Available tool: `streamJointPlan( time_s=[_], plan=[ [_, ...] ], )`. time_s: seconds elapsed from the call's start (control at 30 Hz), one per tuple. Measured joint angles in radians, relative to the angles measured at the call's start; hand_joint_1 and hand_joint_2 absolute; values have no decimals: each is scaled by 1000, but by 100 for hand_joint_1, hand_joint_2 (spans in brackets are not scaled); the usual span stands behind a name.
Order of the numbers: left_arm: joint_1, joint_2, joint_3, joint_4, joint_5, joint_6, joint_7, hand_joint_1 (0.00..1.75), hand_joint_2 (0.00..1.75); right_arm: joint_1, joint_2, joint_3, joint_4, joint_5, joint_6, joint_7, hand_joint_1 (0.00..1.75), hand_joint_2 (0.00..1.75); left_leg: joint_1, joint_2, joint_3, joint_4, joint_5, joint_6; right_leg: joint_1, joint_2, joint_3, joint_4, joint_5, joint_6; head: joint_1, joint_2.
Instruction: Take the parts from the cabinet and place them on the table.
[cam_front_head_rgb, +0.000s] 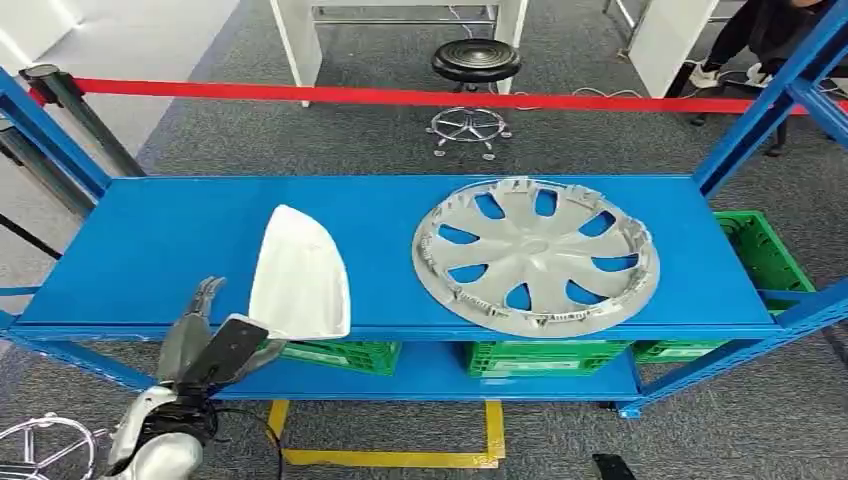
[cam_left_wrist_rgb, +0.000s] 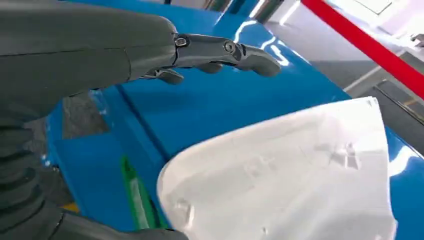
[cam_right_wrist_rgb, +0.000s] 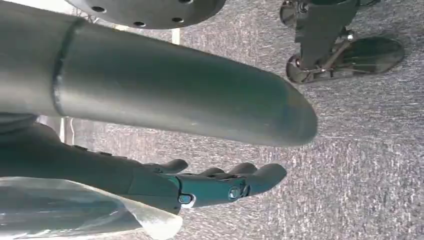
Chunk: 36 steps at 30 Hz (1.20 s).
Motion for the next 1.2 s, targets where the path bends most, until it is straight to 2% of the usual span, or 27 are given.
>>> streamJointPlan(
  time_s=[0.33, 0.67, 0.83, 1.0, 1.2],
  plan=[
    [-62, -11, 28, 40, -124, -27, -9, 0, 175, -11, 0, 2, 0, 24, 11, 3, 0, 0, 0, 0, 0, 0, 0, 0, 0, 0, 0, 0, 0, 0, 0, 0],
    [-99, -11, 34, 53, -161, -35, -12, 0, 175, -13, 0, 5, 0, 33, 18, 6, 0, 0, 0, 0, 0, 0, 0, 0, 0, 0, 0, 0, 0, 0, 0, 0],
    [-153, -12, 26, 53, -198, -63, -18, 0, 175, -20, 0, 13, 0, 44, 22, 13, 0, 0, 0, 0, 0, 0, 0, 0, 0, 0, 0, 0, 0, 0, 0, 0],
    [-193, -19, -4, 44, -198, -66, -27, 0, 175, -24, 0, 16, 0, 45, 22, 14, 0, 0, 0, 0, 0, 0, 0, 0, 0, 0, 0, 0, 1, 0, 0, 0],
    [-197, -28, -53, -25, -134, -32, -81, 0, 175, -24, 0, 16, 0, 40, 18, 5, 0, 0, 0, 0, 0, 0, 0, 0, 0, 0, 0, 0, 0, 0, 0, 0]
  ],
)
